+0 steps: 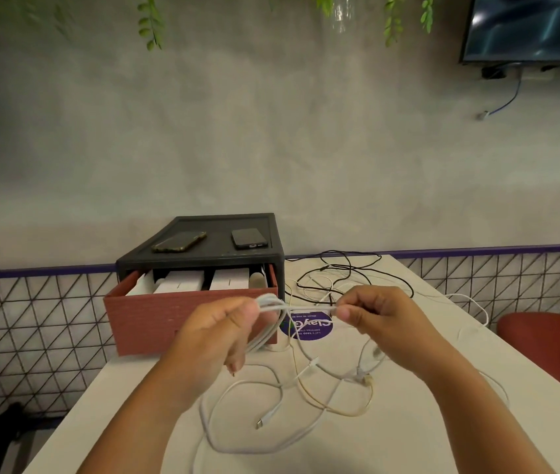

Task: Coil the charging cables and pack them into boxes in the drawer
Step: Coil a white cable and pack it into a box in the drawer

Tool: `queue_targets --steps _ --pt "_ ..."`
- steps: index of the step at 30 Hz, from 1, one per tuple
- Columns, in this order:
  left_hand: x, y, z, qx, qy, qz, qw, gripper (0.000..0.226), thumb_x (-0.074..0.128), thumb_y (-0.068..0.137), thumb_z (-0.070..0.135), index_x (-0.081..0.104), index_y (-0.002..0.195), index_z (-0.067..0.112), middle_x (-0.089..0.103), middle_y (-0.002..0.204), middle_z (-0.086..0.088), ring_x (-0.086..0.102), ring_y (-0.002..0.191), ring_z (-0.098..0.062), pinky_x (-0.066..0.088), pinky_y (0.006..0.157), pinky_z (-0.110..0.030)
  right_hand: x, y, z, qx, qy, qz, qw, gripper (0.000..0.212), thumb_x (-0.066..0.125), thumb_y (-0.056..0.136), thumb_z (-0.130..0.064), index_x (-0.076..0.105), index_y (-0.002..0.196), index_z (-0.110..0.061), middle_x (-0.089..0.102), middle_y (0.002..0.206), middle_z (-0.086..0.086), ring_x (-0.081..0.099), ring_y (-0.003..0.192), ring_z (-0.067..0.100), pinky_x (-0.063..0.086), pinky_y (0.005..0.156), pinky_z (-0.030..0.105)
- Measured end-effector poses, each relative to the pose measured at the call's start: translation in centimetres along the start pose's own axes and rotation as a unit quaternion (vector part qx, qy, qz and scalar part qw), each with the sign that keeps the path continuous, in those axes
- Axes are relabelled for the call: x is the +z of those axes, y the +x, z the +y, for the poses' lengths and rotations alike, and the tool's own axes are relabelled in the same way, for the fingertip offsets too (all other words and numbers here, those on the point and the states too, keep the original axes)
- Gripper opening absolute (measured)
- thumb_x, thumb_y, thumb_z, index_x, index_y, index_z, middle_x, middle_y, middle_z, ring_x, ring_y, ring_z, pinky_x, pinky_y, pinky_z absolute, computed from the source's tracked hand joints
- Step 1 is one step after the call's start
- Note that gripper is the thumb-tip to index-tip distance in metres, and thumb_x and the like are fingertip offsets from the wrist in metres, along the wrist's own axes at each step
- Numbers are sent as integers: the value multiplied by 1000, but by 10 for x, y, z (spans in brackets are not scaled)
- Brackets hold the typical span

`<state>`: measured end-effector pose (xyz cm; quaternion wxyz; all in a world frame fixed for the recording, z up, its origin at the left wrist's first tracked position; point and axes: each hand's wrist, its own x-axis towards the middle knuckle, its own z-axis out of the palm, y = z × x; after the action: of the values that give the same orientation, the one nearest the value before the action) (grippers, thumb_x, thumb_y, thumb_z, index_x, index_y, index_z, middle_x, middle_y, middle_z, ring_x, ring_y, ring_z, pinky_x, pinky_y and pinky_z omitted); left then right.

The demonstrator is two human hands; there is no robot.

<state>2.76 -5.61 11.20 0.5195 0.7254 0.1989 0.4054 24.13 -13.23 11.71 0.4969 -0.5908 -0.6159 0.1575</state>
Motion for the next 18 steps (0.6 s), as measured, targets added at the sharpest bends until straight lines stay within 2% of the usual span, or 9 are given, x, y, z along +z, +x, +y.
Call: queue_targets --steps 2,4,6,8,11,13,14,16,18 --pt "-1 -1 0 -14 -122 14 992 36 64 74 50 74 73 15 28 40 9 27 36 -6 35 40 -20 2 -1 6 -6 -32 27 999 23 63 85 -20 61 64 -29 51 47 -17 41 48 1 32 48 10" --pt "0 -1 -1 -30 -222 11 975 49 83 49 57 73 68 13 26 40 10 24 33 -5 32 36 -18 4 -1 10 -12 -47 46 998 23 62 86 -22 61 66 -31 53 49 -16 43 49 1 33 50 11" --pt "2 -1 -1 -43 -286 12 957 54 87 37 56 70 65 13 25 38 10 23 31 -4 30 34 -18 7 0 15 -12 -58 61 996 21 61 87 -23 61 68 -31 54 53 -10 43 54 4 39 56 22" --pt "3 -1 0 -52 -342 12 938 51 90 36 51 68 63 14 26 37 10 24 29 -3 30 33 -16 10 0 16 -14 -75 85 993 24 61 88 -22 58 68 -35 55 60 -7 45 59 10 42 60 27" --pt "5 1 0 -62 -395 21 916 49 92 34 45 66 62 14 27 36 10 26 27 -2 31 30 -17 13 0 17 -39 -136 120 983 25 65 86 -19 56 68 -35 57 74 -10 51 67 5 36 60 12" --pt "7 0 1 -61 -414 27 908 48 92 35 44 66 62 14 24 36 10 23 28 -2 30 29 -16 15 0 18 -31 -167 130 977 17 65 85 -18 61 74 -29 56 76 -12 51 67 3 35 58 8" --pt "8 0 2 -58 -420 30 905 49 92 34 45 66 61 14 20 38 10 19 29 -3 30 30 -16 16 0 20 -19 -167 135 976 13 65 86 -18 62 76 -26 57 77 -11 51 67 4 35 58 9" --pt "11 0 2 -52 -433 38 899 50 92 33 46 65 61 15 12 45 9 11 35 -5 30 30 -13 18 -1 20 11 -132 146 980 16 63 87 -18 60 73 -24 62 75 -3 55 67 11 43 62 21" --pt "14 1 1 -54 -438 48 896 50 93 32 46 64 60 16 10 48 8 9 38 -6 30 30 -13 19 -4 15 49 -36 155 986 20 61 89 -16 60 70 -23 61 66 -1 57 63 15 49 61 27"
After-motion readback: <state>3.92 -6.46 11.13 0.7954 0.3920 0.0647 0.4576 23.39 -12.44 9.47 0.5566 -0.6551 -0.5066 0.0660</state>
